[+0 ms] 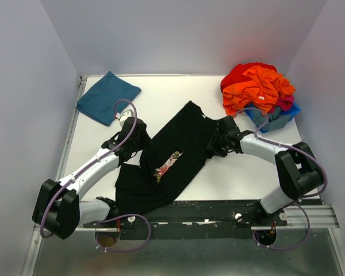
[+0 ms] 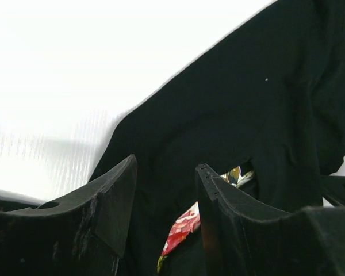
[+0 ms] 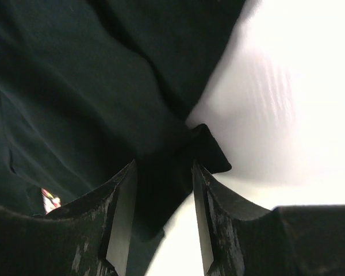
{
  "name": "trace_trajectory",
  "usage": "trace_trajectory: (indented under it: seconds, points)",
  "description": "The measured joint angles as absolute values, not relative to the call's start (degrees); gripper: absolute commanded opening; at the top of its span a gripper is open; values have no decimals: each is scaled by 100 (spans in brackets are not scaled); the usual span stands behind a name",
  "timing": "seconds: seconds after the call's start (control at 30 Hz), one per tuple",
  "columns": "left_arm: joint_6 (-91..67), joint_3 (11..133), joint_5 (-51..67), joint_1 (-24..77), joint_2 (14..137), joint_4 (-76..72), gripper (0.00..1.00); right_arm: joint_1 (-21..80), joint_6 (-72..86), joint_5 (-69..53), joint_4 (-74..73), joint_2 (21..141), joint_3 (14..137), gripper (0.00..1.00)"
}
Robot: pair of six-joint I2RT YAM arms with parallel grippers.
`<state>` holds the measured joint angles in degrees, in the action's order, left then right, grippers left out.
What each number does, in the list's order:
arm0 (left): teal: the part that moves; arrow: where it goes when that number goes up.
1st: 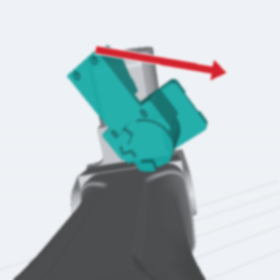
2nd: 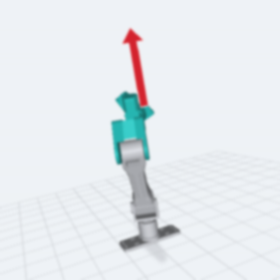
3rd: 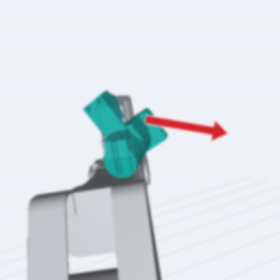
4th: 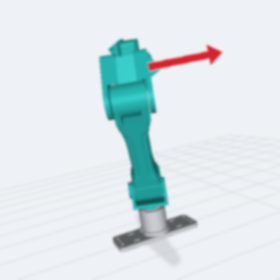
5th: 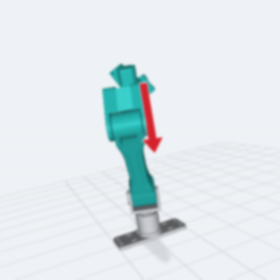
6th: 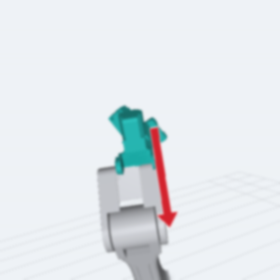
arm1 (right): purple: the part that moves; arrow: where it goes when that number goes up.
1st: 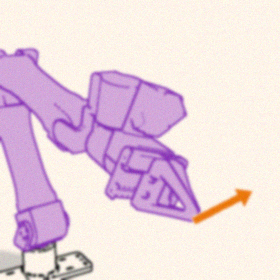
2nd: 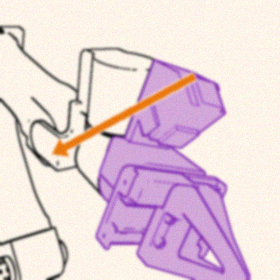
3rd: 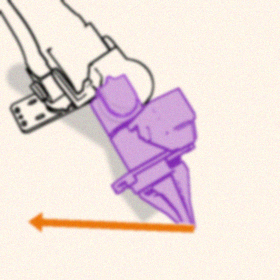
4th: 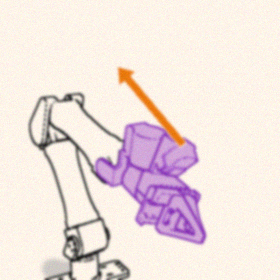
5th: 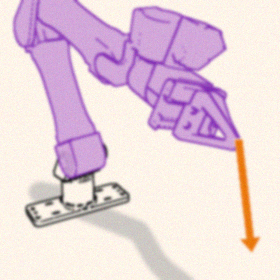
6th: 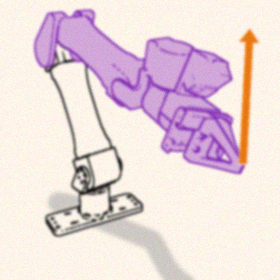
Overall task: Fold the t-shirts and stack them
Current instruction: Rotate the tshirt 90 degrees
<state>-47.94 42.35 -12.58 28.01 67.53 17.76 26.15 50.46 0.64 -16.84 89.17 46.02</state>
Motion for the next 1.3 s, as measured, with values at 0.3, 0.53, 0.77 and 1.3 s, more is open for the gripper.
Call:
trace_trajectory:
  seconds: [0.3, 0.53, 0.77, 1.3]
  points:
    - [-4668, 4311, -967, 2552, 7321, 1326, 59, 2521, 5177, -67, -1374, 9900, 5478, 32]
    - [-4584, 4829, -633, 2296, 8412, 1142, 60, 1949, 4626, -484, -1785, 10672, 6504, 4]
    - [-4567, 5426, -469, 2191, 9214, 1020, 60, 1498, 3782, -572, -2965, 12105, 8862, 1]
    - [-4696, 6812, -263, 1872, 10886, 985, 60, 1225, 2676, -1155, -4545, 14602, 13399, 5]
